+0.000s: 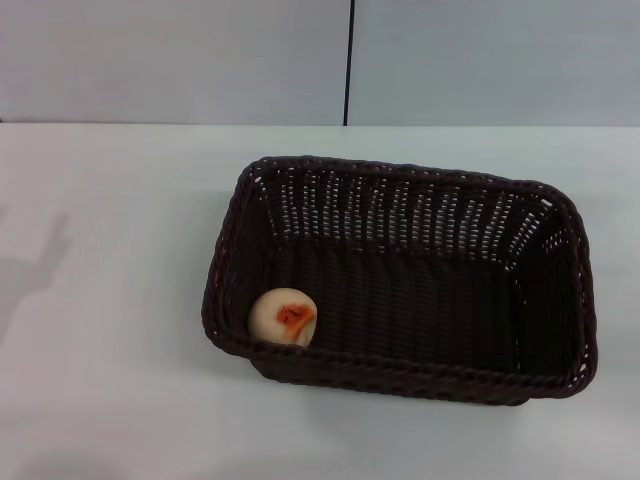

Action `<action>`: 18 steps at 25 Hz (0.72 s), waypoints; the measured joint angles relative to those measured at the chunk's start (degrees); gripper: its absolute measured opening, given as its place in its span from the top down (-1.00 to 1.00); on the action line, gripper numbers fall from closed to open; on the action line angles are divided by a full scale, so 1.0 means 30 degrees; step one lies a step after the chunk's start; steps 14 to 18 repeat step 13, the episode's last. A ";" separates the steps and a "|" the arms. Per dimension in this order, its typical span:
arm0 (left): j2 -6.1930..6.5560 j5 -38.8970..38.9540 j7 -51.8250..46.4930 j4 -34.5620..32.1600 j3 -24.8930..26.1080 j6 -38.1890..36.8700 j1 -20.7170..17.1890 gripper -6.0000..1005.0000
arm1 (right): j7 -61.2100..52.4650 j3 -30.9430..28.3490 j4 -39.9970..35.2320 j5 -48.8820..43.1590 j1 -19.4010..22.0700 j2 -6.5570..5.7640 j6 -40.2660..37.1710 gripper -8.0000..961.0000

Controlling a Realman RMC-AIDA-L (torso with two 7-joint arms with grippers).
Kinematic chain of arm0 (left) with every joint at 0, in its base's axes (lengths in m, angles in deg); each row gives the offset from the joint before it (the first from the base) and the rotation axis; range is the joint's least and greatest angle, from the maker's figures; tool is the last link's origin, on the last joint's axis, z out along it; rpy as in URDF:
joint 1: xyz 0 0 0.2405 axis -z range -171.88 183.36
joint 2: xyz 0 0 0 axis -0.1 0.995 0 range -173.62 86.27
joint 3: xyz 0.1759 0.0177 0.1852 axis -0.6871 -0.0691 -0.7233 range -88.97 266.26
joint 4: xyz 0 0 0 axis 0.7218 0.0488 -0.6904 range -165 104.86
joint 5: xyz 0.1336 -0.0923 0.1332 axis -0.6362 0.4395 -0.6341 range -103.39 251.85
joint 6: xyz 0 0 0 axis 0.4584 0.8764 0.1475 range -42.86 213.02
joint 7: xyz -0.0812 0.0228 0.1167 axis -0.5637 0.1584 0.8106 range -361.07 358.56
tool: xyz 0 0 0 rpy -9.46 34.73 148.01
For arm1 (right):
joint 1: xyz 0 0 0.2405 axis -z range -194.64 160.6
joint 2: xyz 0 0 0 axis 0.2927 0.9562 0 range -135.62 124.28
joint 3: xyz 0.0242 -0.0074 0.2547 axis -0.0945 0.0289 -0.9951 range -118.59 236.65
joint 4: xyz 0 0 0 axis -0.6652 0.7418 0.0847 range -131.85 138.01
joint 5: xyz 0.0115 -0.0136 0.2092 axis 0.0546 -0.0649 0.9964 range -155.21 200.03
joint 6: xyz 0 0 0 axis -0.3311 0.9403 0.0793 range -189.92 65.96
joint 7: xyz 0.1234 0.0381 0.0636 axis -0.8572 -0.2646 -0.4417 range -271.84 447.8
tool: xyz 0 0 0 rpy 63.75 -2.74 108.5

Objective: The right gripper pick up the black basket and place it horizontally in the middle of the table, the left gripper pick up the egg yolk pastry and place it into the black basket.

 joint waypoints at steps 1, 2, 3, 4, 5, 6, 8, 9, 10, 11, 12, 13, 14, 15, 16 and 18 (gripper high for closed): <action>-0.0008 0.0001 0.0000 0.0008 0.0005 -0.0032 -0.0024 -0.71 | -0.0012 -0.0001 0.0002 0.0001 -0.0010 -0.0004 -0.0001 0.14; -0.0008 0.0001 -0.0002 0.0013 0.0006 -0.0082 -0.0052 -0.71 | -0.0012 -0.0001 0.0002 0.0001 -0.0010 -0.0004 -0.0001 0.14; -0.0008 0.0001 -0.0002 0.0013 0.0006 -0.0082 -0.0052 -0.71 | -0.0017 -0.0001 0.0002 0.0001 -0.0009 -0.0005 -0.0001 0.14; -0.0008 0.0001 -0.0002 0.0013 0.0006 -0.0082 -0.0052 -0.71 | -0.0026 -0.0002 0.0003 0.0000 -0.0009 -0.0007 -0.0001 0.14; -0.0008 0.0001 -0.0010 0.0029 0.0012 -0.0214 -0.0099 -0.71 | -0.0032 -0.0001 0.0003 0.0001 -0.0009 -0.0004 0.0000 0.14; 0.0004 0.0001 -0.0032 0.0030 0.0022 -0.0283 -0.0103 -0.71 | -0.0036 -0.0002 0.0003 0.0001 0.0000 0.0007 0.0000 0.14; 0.0008 0.0005 -0.0049 0.0030 0.0028 -0.0317 -0.0105 -0.71 | -0.0038 -0.0001 0.0003 0.0001 0.0016 0.0016 -0.0001 0.14; 0.0008 0.0005 -0.0049 0.0030 0.0028 -0.0317 -0.0105 -0.71 | -0.0040 -0.0001 0.0002 0.0000 0.0032 0.0017 0.0000 0.14; 0.0010 0.0013 -0.0068 0.0029 0.0039 -0.0397 -0.0109 -0.71 | -0.0043 -0.0002 0.0004 0.0000 0.0049 0.0018 0.0000 0.14; 0.0010 0.0013 -0.0068 0.0029 0.0039 -0.0397 -0.0109 -0.71 | -0.0047 -0.0002 0.0003 0.0000 0.0090 0.0017 -0.0001 0.14; 0.0015 0.0021 -0.0053 0.0028 0.0049 -0.0578 -0.0109 -0.71 | -0.0047 -0.0002 0.0003 0.0000 0.0090 0.0017 -0.0001 0.14; 0.0015 0.0021 -0.0053 0.0028 0.0049 -0.0578 -0.0109 -0.71 | -0.0048 -0.0001 0.0003 0.0001 0.0099 0.0017 -0.0001 0.14; 0.0015 0.0021 -0.0053 0.0028 0.0049 -0.0578 -0.0109 -0.71 | -0.0048 -0.0001 0.0003 0.0001 0.0099 0.0017 -0.0001 0.14; 0.0015 0.0021 -0.0053 0.0028 0.0049 -0.0578 -0.0109 -0.71 | -0.0048 -0.0001 0.0003 0.0001 0.0099 0.0017 -0.0001 0.14; 0.0015 0.0021 -0.0053 0.0028 0.0049 -0.0578 -0.0109 -0.71 | -0.0048 -0.0001 0.0003 0.0001 0.0099 0.0017 -0.0001 0.14; 0.0015 0.0021 -0.0053 0.0028 0.0049 -0.0578 -0.0109 -0.71 | -0.0048 -0.0001 0.0003 0.0001 0.0099 0.0017 -0.0001 0.14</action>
